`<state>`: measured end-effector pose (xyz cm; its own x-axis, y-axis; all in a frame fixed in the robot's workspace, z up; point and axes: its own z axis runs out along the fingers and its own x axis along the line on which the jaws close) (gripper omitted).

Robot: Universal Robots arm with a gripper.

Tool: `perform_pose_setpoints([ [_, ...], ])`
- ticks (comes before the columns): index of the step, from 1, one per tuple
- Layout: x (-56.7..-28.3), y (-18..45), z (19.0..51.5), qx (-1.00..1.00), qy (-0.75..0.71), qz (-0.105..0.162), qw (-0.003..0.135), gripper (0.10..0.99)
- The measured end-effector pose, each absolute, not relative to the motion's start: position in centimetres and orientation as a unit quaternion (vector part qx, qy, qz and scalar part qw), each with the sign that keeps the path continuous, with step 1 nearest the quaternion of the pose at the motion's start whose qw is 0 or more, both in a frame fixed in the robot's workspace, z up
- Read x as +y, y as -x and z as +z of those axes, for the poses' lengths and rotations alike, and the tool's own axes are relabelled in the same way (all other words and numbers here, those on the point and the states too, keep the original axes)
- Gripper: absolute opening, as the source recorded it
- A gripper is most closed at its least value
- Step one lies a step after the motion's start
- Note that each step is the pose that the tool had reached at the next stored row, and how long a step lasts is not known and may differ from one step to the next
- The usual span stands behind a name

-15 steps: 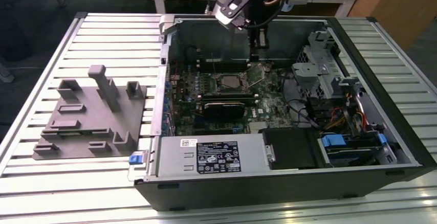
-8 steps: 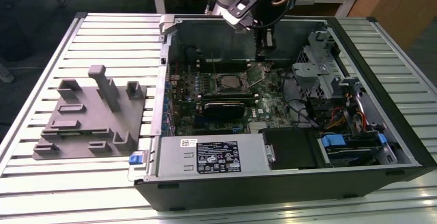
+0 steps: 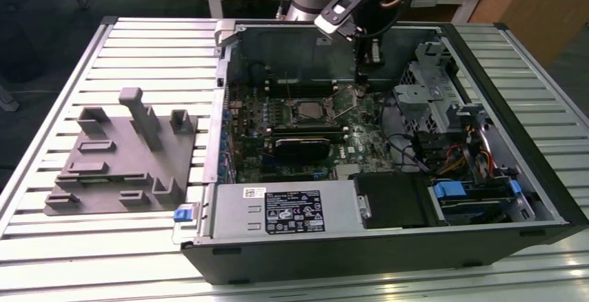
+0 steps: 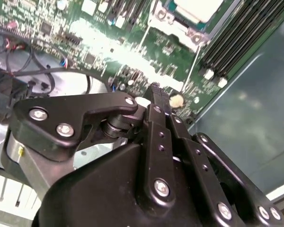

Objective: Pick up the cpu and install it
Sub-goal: 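Close the cpu cover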

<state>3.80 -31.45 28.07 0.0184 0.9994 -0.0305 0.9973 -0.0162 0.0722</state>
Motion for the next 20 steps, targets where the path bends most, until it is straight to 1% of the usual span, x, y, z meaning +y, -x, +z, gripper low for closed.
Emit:
perform_pose_setpoints([
  [10,-31.5,-5.2,26.5,0.700,-0.713,0.014,0.036,0.106],
  [20,-31.5,-5.7,24.8,0.700,-0.714,0.008,0.031,0.106],
])
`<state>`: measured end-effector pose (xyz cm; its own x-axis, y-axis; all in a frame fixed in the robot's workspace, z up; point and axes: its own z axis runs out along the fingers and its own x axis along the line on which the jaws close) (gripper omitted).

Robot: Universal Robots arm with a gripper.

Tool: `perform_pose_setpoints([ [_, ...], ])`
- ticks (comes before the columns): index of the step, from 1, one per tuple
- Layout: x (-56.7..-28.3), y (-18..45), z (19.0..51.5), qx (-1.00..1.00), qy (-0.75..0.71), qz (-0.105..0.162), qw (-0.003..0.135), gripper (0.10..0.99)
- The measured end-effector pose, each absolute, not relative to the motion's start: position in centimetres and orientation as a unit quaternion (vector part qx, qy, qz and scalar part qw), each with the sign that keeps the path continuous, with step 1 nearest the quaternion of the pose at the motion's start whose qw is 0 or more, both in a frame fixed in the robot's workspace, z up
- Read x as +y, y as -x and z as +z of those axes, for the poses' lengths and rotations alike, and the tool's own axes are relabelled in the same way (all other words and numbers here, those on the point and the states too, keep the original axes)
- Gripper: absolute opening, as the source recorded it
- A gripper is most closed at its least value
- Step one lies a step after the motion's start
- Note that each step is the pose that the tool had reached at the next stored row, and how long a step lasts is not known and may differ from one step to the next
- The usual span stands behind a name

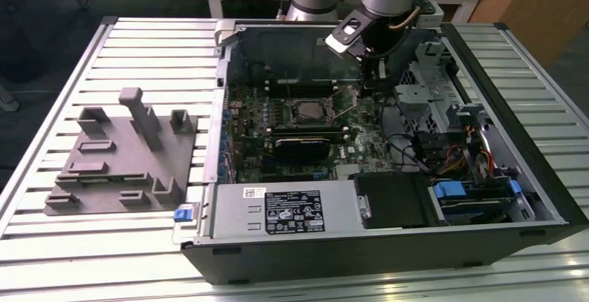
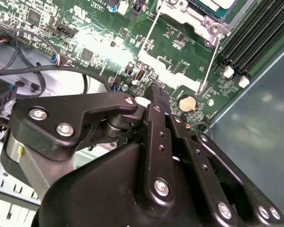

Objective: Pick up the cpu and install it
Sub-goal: 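Close the cpu cover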

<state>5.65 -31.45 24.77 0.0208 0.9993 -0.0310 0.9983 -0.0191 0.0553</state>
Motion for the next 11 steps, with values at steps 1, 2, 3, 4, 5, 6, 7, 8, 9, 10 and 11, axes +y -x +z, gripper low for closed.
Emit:
perform_pose_setpoints([
  [1,-31.5,-5.7,24.6,0.699,-0.714,0.008,0.030,0.106],
  [2,-31.5,-5.7,24.4,0.699,-0.714,0.007,0.029,0.106],
  [3,-31.4,-5.7,24.2,0.699,-0.715,0.006,0.028,0.106],
  [4,-31.5,-5.7,24.1,0.699,-0.715,0.005,0.028,0.106],
  [5,-31.5,-5.7,23.9,0.699,-0.715,0.005,0.027,0.106],
  [6,-31.4,-5.7,23.8,0.699,-0.715,0.004,0.026,0.106],
  [7,-31.4,-5.7,23.6,0.699,-0.715,0.003,0.025,0.106],
  [8,-31.4,-5.7,23.5,0.699,-0.715,0.002,0.025,0.106],
  [9,-31.3,-5.7,23.5,0.699,-0.715,0.002,0.025,0.106],
  [10,-31.3,-5.7,23.4,0.699,-0.715,0.002,0.024,0.106],
  [11,-31.2,-5.7,23.4,0.699,-0.715,0.002,0.024,0.106],
])
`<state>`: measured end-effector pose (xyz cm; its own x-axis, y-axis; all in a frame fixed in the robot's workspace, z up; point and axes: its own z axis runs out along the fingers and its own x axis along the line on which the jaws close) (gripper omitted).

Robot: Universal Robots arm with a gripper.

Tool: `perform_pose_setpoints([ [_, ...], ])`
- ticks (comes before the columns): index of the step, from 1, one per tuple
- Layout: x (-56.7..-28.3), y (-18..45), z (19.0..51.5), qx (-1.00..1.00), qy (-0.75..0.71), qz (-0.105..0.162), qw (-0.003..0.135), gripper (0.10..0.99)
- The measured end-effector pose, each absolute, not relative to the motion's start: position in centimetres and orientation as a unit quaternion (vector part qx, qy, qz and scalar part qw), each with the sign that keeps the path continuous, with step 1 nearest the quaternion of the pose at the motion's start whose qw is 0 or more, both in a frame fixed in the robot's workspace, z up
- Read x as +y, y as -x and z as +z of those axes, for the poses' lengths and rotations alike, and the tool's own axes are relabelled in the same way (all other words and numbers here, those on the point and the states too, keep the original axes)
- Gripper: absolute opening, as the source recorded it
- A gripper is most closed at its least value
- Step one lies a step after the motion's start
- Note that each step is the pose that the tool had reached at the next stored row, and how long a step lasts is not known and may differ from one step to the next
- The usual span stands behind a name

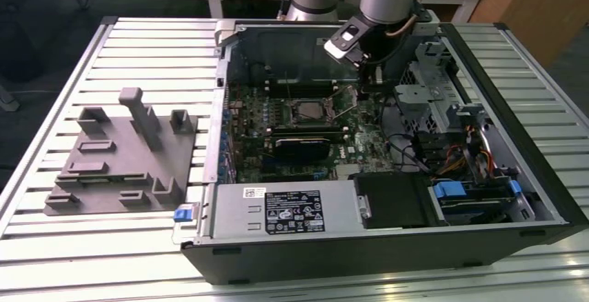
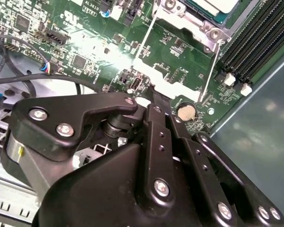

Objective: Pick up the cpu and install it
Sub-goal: 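Close the cpu cover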

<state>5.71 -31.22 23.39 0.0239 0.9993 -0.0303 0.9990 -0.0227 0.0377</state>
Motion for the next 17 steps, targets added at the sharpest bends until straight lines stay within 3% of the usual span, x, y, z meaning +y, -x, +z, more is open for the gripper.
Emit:
perform_pose_setpoints([
  [17,-30.70,-4.80,23.19,0.698,-0.715,0.005,0.021,0.106],
])
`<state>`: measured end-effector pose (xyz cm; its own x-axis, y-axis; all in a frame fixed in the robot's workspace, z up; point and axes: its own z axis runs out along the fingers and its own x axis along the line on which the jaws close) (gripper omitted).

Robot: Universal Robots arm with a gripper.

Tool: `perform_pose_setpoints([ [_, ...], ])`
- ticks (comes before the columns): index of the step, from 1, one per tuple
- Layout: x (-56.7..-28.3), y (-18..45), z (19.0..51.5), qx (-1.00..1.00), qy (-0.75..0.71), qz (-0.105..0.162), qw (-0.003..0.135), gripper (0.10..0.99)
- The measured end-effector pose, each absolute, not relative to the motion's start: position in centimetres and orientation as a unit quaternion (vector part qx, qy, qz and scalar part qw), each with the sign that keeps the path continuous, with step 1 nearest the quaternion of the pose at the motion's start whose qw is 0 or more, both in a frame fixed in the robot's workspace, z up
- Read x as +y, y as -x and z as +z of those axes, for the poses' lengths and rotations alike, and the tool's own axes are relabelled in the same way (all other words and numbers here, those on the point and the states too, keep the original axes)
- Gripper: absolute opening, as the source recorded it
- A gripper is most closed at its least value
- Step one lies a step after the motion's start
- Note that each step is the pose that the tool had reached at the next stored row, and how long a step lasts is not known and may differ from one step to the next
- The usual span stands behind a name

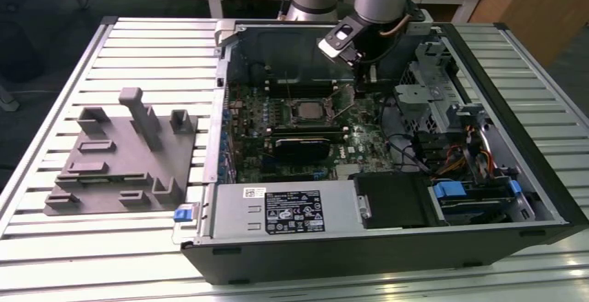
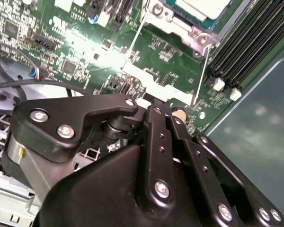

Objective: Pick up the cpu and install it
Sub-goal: 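Close the cpu cover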

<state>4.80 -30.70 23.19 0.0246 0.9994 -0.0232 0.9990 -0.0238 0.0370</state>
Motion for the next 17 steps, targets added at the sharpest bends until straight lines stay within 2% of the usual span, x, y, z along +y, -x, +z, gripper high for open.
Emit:
perform_pose_setpoints([
  [17,-30.6,-2.1,23.2,0.697,-0.717,0.007,0.019,0.106],
])
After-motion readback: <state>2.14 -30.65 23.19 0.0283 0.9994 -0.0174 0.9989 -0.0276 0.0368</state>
